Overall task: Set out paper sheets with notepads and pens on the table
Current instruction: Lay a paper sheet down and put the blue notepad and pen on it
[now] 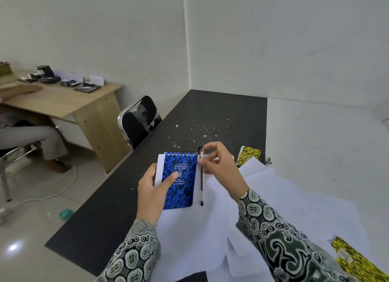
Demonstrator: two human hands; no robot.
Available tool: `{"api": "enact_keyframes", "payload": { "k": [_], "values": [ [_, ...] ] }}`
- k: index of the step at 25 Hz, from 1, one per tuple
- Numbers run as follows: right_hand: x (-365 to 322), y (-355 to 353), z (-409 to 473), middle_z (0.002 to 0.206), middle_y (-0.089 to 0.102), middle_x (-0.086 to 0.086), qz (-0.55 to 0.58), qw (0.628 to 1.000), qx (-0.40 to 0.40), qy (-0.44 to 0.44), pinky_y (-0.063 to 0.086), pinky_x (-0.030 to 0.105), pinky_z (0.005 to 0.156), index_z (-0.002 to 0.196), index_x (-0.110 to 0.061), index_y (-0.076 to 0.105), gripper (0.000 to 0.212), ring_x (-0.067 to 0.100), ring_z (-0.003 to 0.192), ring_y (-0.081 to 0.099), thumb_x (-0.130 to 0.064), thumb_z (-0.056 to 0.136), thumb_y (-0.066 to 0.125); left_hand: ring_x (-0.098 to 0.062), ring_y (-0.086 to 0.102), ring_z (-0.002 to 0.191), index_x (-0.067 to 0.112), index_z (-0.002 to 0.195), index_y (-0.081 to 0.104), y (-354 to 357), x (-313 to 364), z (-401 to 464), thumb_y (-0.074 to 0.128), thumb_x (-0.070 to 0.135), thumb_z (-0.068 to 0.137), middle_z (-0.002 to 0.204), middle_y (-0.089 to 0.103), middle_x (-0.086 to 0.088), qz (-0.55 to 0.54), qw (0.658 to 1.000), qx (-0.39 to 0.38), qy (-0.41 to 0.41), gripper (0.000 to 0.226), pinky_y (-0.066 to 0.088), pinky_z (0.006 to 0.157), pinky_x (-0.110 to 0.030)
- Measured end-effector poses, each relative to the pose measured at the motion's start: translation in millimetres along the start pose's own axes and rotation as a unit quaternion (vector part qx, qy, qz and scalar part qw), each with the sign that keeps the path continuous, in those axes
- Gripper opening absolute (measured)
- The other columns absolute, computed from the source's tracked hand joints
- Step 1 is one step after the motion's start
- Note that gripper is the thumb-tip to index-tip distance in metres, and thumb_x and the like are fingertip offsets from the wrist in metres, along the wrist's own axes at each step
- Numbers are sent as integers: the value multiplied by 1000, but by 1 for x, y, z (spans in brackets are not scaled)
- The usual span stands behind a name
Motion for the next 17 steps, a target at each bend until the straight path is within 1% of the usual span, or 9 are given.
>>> {"api": "enact_keyframes", "payload": {
  "k": [3, 6, 8, 9, 11, 12, 13, 15, 17],
  "values": [
    [1, 18, -6, 71, 52, -3, -22, 999, -35, -28, 54, 23, 65, 111, -24, 47, 37, 3, 58, 55, -7, 82, 63, -24, 67, 89, 22, 87, 63, -8, -2, 6, 67, 13, 80, 91, 70, -3, -18, 1000, 4, 1, 12, 56, 79, -41],
    [-1, 32, -5, 72, 53, -3, -71, 994, -69, -45, 50, 22, 66, 116, -29, 44, 43, 8, 59, 55, -12, 82, 64, -24, 67, 90, 24, 88, 63, -19, -7, 16, 66, 12, 81, 93, 70, -2, -35, 999, 1, -7, 14, 56, 78, -41],
    [-3, 34, 0, 77, 51, -4, -125, 988, -77, -44, 45, 19, 65, 123, -29, 41, 46, 8, 63, 51, -23, 83, 63, -24, 67, 91, 23, 89, 63, -27, -11, 25, 65, 11, 82, 94, 70, -2, -47, 999, -6, -18, 14, 56, 78, -41],
    [-7, 32, 6, 80, 49, -4, -160, 984, -62, -54, 42, 18, 65, 126, -29, 39, 48, 7, 65, 48, -30, 84, 61, -25, 67, 92, 23, 89, 64, -31, -14, 31, 64, 11, 82, 95, 70, -3, -54, 998, -11, -23, 14, 56, 79, -42],
    [-21, 27, 23, 90, 47, -4, -246, 964, -13, -104, 39, 18, 68, 129, -30, 39, 54, 7, 75, 43, -47, 81, 54, -26, 67, 94, 24, 89, 65, -39, -17, 47, 65, 11, 82, 97, 71, -4, -55, 998, -28, -30, 15, 56, 81, -44],
    [-30, 24, 34, 94, 46, -5, -286, 949, 1, -132, 39, 18, 70, 129, -31, 39, 57, 7, 82, 42, -54, 78, 51, -25, 67, 94, 25, 90, 65, -43, -17, 56, 65, 11, 82, 98, 71, -5, -49, 998, -39, -26, 16, 55, 82, -43],
    [-38, 23, 46, 97, 45, -6, -319, 935, -3, -152, 39, 19, 73, 128, -31, 40, 57, 8, 88, 41, -57, 78, 49, -23, 68, 93, 26, 90, 65, -47, -16, 67, 65, 11, 81, 98, 71, -5, -40, 998, -51, -18, 18, 55, 81, -41],
    [-46, 29, 71, 99, 46, -6, -372, 912, -62, -160, 41, 23, 78, 125, -31, 44, 52, 10, 94, 41, -56, 79, 50, -15, 69, 87, 28, 90, 65, -54, -13, 89, 66, 11, 81, 96, 71, 0, -30, 997, -71, -9, 20, 55, 77, -35],
    [-46, 44, 94, 97, 49, -4, -384, 900, -148, -144, 41, 26, 78, 122, -28, 47, 48, 11, 89, 45, -51, 81, 53, -6, 69, 79, 27, 90, 64, -60, -13, 116, 65, 9, 81, 92, 70, 5, -37, 995, -91, -11, 20, 57, 71, -27]
  ]
}}
Point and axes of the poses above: each hand's wrist, its own z-axis towards the middle knuckle, its own y-axis out of the palm, x = y × z, the point moved 4 cm from there along z, towards the middle knuckle
